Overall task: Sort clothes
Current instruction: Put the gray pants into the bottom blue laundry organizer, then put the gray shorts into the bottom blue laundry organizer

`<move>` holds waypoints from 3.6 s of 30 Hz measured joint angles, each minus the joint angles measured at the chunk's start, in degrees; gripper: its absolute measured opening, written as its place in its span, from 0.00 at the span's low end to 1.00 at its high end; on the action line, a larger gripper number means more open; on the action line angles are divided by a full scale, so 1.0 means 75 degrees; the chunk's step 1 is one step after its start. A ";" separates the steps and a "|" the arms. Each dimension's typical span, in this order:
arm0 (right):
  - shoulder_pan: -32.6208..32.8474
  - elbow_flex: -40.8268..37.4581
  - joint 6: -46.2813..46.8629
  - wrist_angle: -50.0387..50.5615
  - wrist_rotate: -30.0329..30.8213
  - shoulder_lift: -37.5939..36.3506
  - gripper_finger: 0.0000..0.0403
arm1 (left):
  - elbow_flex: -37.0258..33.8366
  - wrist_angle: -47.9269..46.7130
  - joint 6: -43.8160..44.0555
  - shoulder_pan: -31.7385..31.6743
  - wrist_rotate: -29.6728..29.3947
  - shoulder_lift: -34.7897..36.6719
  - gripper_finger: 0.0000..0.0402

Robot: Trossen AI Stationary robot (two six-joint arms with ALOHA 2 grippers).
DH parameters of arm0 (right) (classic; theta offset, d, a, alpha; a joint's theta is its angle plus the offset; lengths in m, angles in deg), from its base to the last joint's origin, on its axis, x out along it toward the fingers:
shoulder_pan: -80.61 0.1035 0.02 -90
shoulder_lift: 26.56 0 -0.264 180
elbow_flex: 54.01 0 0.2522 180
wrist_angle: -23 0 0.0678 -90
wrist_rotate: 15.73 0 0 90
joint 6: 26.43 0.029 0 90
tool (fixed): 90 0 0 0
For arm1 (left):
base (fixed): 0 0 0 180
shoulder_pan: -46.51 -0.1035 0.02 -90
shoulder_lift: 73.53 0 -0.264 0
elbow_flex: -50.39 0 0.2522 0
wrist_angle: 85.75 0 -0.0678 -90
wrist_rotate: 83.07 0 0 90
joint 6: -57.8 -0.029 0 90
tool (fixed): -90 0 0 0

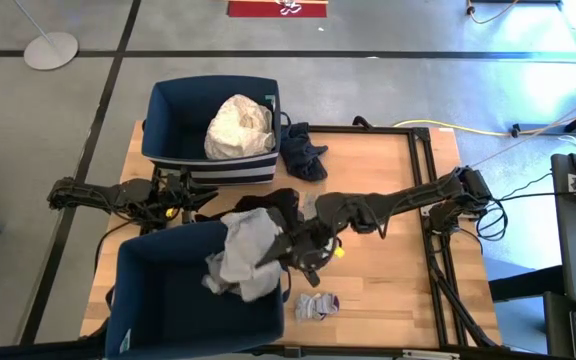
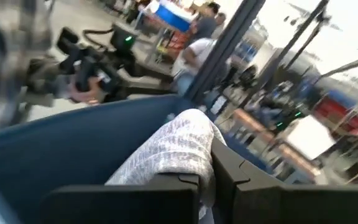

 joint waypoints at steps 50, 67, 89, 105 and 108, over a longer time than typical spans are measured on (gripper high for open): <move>0.0371 0.0000 0.2743 0.5101 0.4913 -0.1534 0.69 | -0.0003 -0.0049 0.0020 -0.0001 0.0000 0.0000 0.15; -0.1256 -0.2223 0.4940 0.6960 0.4879 -0.1968 0.69 | -0.0003 0.0193 -0.0237 0.0000 -0.0181 -0.0003 0.15; -0.0962 -0.4982 0.6361 0.3036 0.3328 -0.0872 0.69 | 0.0000 0.0337 0.0006 0.0000 -0.0198 -0.0003 0.15; -0.0968 -0.4934 0.6403 0.2986 0.3832 0.0423 0.47 | 0.0000 0.0426 0.0168 0.0000 -0.0198 -0.0003 0.15; -0.0971 -0.4935 0.6350 0.3095 0.3900 0.0428 0.27 | 0.0000 0.0648 0.0213 0.0000 -0.0196 -0.0003 0.15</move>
